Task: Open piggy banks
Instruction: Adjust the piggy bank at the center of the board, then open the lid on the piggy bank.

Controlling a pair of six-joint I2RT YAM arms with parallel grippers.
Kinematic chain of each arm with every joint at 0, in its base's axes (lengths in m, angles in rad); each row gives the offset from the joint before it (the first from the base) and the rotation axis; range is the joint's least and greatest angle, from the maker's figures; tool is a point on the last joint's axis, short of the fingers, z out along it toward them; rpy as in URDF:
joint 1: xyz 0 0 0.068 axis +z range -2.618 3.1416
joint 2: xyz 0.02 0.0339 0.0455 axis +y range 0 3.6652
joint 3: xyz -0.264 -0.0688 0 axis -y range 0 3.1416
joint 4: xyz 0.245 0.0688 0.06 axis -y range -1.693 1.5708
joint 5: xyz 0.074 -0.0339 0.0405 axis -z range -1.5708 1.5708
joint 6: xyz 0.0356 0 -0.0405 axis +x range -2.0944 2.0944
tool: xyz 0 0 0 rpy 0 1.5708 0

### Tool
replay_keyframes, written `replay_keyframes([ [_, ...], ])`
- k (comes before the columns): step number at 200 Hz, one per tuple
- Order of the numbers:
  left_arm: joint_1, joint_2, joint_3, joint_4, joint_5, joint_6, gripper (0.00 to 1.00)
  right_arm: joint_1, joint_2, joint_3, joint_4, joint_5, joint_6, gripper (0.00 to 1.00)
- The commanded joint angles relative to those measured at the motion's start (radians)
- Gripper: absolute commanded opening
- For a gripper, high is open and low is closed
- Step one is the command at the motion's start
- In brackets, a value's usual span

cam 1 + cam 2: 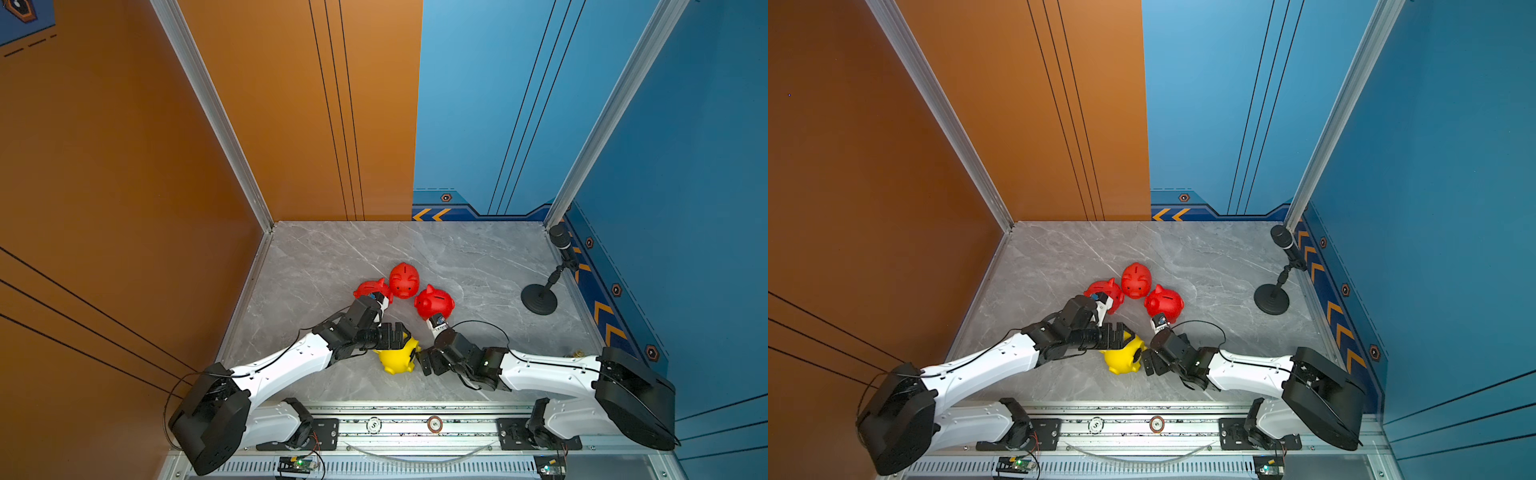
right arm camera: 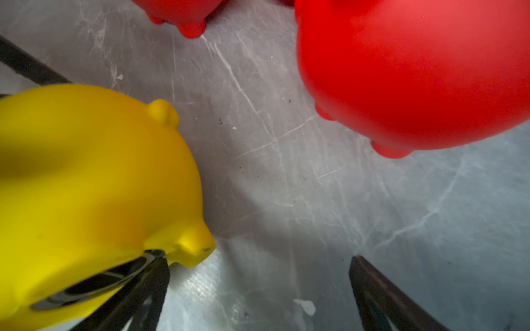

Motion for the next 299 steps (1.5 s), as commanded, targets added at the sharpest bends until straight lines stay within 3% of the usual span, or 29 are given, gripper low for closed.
replay_keyframes([
  [1,0.009,-0.005,-0.011,0.027,-0.024,0.013,0.98,-0.031,-0.035,-0.018,-0.003,-0.024,-0.012,0.99],
  [102,-0.076,0.087,-0.044,0.087,-0.1,-0.006,0.98,-0.07,-0.082,-0.06,0.046,-0.096,-0.045,1.0],
  [198,-0.087,0.128,-0.157,0.234,-0.151,-0.068,0.98,-0.082,-0.15,-0.096,0.066,-0.155,-0.055,1.0],
  [256,-0.025,0.097,-0.247,0.322,-0.114,-0.086,0.98,-0.102,-0.182,-0.128,0.125,-0.241,-0.04,0.99],
  [299,0.061,0.07,-0.284,0.319,0.001,-0.052,0.98,-0.134,-0.178,-0.152,0.188,-0.291,0.005,0.91],
])
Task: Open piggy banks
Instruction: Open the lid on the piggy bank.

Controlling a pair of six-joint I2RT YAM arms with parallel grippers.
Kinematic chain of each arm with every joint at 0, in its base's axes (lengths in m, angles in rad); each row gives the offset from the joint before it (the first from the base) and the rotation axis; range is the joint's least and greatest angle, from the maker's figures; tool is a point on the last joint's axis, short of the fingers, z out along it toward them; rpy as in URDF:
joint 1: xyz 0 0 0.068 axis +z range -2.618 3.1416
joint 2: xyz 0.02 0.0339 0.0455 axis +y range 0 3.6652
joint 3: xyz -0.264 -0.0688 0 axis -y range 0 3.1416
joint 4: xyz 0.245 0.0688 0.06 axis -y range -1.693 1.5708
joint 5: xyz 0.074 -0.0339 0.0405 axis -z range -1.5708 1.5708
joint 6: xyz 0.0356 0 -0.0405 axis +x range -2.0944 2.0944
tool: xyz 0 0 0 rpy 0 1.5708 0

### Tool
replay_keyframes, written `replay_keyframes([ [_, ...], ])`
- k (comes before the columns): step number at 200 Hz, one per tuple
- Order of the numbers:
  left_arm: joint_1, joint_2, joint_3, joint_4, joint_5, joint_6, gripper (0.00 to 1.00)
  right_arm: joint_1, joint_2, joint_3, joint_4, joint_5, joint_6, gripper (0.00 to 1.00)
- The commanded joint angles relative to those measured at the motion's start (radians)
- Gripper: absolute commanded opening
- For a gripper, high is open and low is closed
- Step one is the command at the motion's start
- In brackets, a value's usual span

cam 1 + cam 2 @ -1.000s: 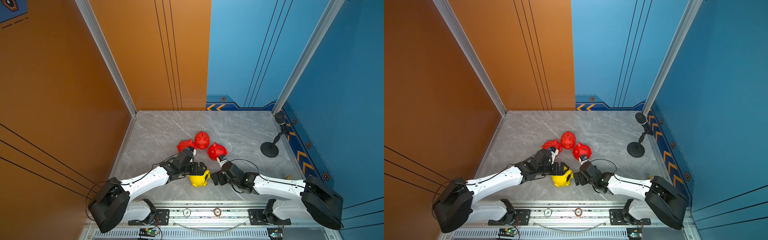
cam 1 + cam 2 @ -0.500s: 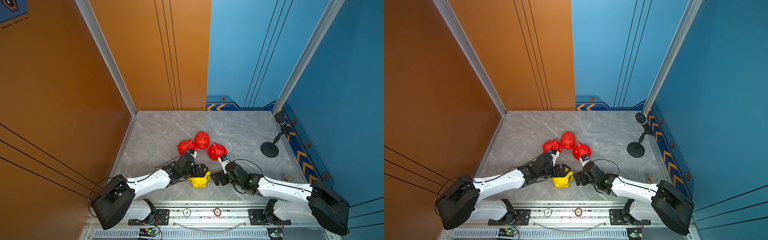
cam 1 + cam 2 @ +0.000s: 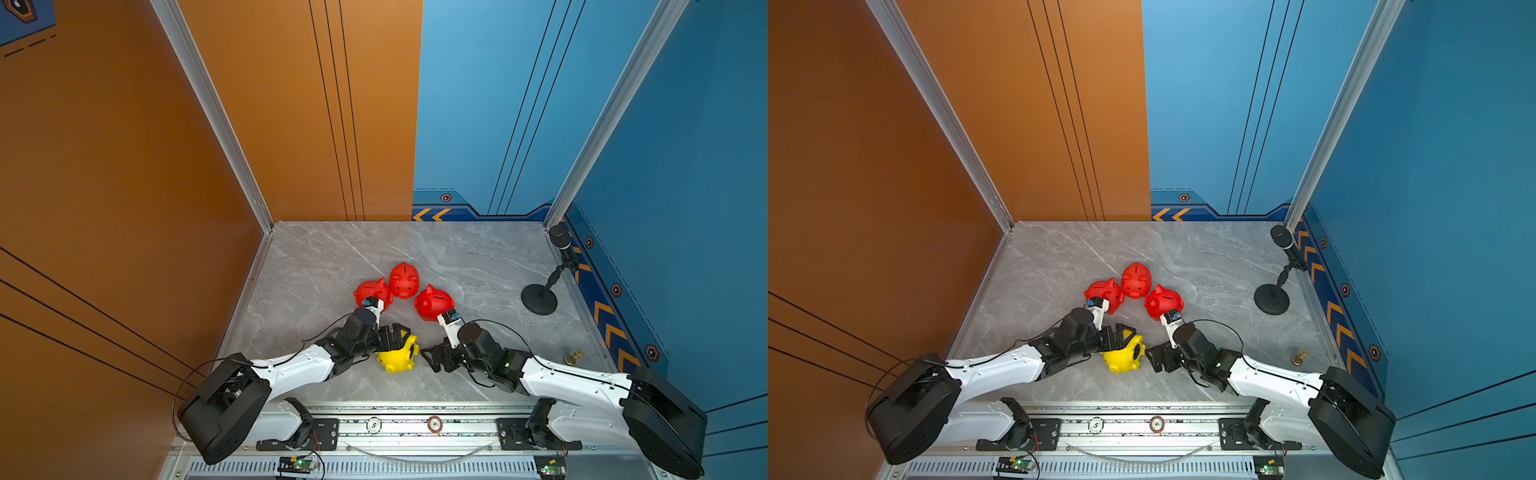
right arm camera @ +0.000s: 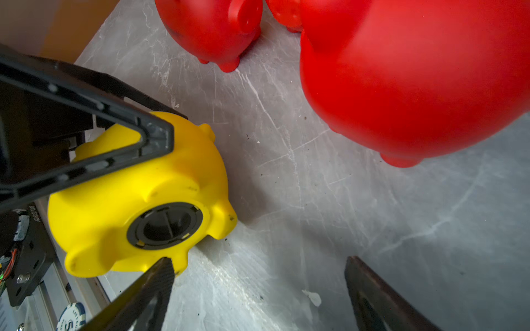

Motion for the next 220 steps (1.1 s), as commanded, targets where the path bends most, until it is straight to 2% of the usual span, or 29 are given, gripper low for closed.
replay_keyframes([
  [1,0.043,0.008,-0.06,-0.139,0.046,0.046,0.98,-0.012,-0.012,-0.023,0.06,-0.047,0.031,0.91],
  [31,0.06,-0.024,-0.06,-0.18,0.059,0.077,0.98,-0.014,-0.008,-0.023,0.077,-0.072,0.047,0.86],
  [79,0.064,-0.034,-0.038,-0.185,0.074,0.082,0.98,0.006,0.022,-0.02,0.099,-0.077,0.055,0.88],
  [156,0.07,-0.009,0.135,-0.287,0.089,0.138,0.98,0.075,0.102,-0.01,0.139,-0.029,0.073,0.92],
  [190,0.084,-0.095,0.156,-0.396,0.011,0.144,0.98,0.113,0.134,-0.001,0.146,-0.015,0.072,0.93],
  [220,0.098,-0.229,0.116,-0.484,-0.04,0.119,0.98,0.145,0.169,0.018,0.152,-0.004,0.065,0.94],
])
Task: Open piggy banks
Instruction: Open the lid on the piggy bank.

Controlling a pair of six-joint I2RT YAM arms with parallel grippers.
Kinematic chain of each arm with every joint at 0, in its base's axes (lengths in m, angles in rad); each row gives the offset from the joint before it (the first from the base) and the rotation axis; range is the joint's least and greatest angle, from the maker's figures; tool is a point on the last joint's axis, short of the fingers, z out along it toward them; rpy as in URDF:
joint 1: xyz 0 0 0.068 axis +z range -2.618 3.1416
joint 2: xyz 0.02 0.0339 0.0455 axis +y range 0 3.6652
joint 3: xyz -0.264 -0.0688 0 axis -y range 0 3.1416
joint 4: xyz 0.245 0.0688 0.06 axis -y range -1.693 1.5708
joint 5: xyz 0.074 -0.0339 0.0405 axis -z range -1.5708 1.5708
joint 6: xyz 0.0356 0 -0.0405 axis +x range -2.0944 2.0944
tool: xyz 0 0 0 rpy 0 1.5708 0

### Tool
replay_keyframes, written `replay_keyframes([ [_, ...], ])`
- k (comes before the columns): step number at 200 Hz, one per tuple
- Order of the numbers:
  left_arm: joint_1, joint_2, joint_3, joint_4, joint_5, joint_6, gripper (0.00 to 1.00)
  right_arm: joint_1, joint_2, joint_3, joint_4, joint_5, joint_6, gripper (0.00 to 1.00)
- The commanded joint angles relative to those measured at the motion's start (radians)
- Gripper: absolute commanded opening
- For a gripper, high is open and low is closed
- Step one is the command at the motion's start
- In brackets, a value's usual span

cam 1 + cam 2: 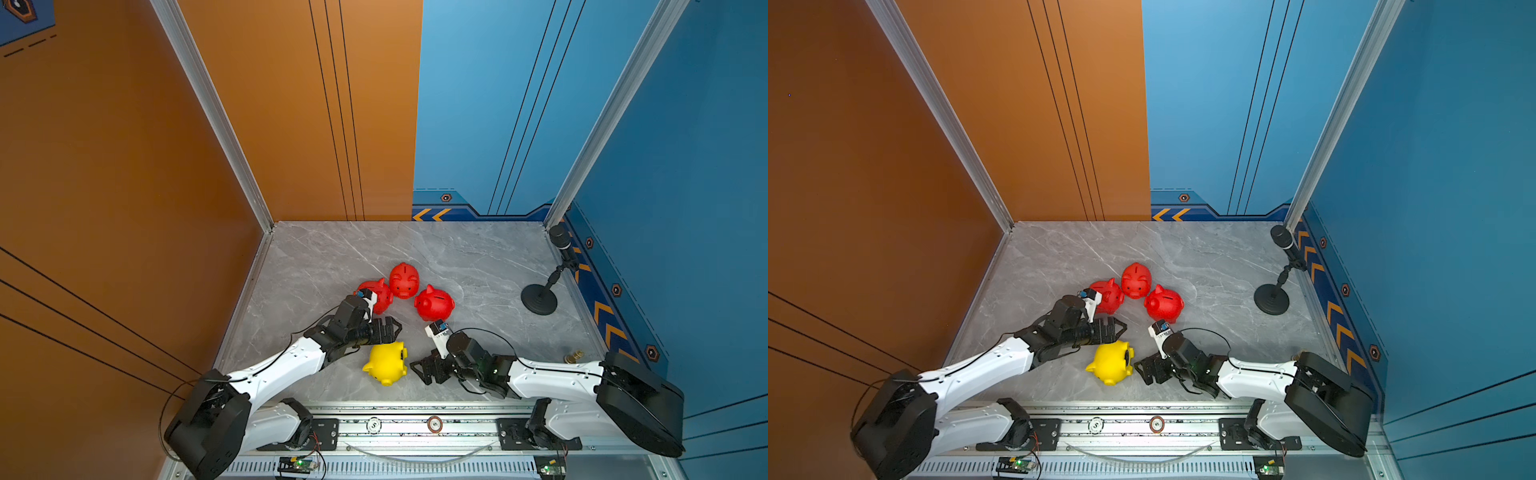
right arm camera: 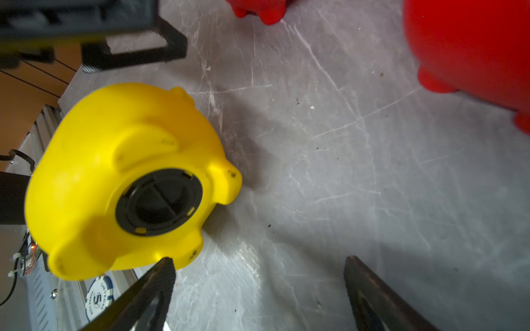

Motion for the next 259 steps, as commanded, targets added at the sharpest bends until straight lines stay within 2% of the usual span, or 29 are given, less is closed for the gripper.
replay_keyframes([
  [1,0.014,-0.099,-0.024,-0.12,-0.063,0.0,0.98,0.024,0.028,0.031,0.019,0.036,0.0,0.94],
  [38,0.019,-0.252,-0.119,-0.177,-0.031,-0.038,0.98,0.048,0.076,0.063,0.036,0.033,-0.003,0.94],
  [66,0.019,-0.325,-0.172,-0.221,-0.056,-0.069,0.98,0.066,0.106,0.091,0.038,0.024,-0.012,0.94],
  [89,0.02,-0.368,-0.223,-0.17,-0.046,-0.093,0.98,0.083,0.127,0.11,0.041,0.023,-0.013,0.94],
  [158,0.005,-0.321,-0.277,0.041,0.068,-0.084,0.98,0.113,0.209,0.148,0.092,0.034,0.01,0.94],
  [188,-0.003,-0.278,-0.264,0.059,0.085,-0.053,0.98,0.109,0.231,0.163,0.093,0.039,0.004,0.93],
  [259,-0.013,-0.181,-0.232,0.086,0.1,-0.024,0.98,0.077,0.227,0.158,0.08,0.029,-0.011,0.83],
])
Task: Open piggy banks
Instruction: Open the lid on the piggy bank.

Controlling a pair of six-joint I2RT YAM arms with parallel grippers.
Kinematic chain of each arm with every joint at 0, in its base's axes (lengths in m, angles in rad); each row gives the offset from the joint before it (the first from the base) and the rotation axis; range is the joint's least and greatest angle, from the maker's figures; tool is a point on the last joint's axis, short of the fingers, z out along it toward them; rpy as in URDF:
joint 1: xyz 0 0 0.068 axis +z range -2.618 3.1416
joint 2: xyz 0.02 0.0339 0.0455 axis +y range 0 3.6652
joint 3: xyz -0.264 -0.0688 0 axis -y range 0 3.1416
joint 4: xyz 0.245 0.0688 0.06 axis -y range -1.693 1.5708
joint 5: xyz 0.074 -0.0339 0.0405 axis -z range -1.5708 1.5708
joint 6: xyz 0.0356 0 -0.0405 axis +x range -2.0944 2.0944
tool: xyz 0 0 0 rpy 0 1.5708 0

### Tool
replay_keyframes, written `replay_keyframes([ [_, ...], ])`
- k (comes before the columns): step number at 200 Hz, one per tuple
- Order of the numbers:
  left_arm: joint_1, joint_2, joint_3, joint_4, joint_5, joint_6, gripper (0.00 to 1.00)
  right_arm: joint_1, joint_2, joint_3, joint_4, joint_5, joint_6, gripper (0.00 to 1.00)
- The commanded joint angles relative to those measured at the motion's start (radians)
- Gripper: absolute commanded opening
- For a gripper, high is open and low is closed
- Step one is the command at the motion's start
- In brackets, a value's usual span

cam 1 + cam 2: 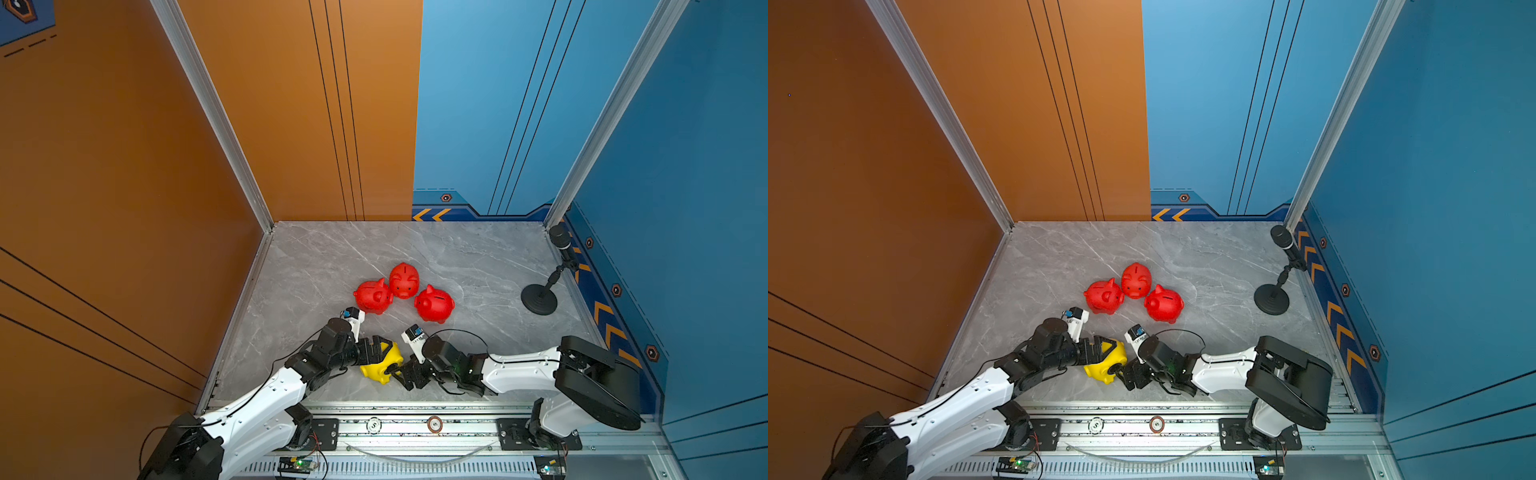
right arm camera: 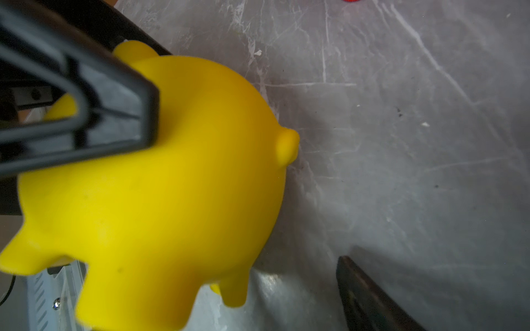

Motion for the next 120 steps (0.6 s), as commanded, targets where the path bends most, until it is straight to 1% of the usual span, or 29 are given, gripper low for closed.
replay_keyframes([
  [1,-0.013,0.036,0.018,-0.003,0.025,0.029,0.98,-0.021,0.003,0.013,0.004,0.012,-0.011,0.82],
  [30,-0.022,0.082,0.028,-0.044,-0.018,0.023,0.98,-0.051,-0.013,0.003,-0.001,-0.005,-0.018,0.77],
  [69,-0.021,0.087,0.006,-0.083,-0.114,-0.026,0.98,-0.086,-0.056,-0.014,-0.028,-0.025,-0.049,0.71],
  [90,-0.015,0.089,-0.02,-0.056,-0.127,-0.057,0.98,-0.105,-0.089,-0.036,-0.031,-0.034,-0.053,0.68],
  [120,-0.011,0.096,-0.054,0.001,-0.108,-0.071,0.98,-0.124,-0.138,-0.065,-0.032,-0.035,-0.059,0.63],
])
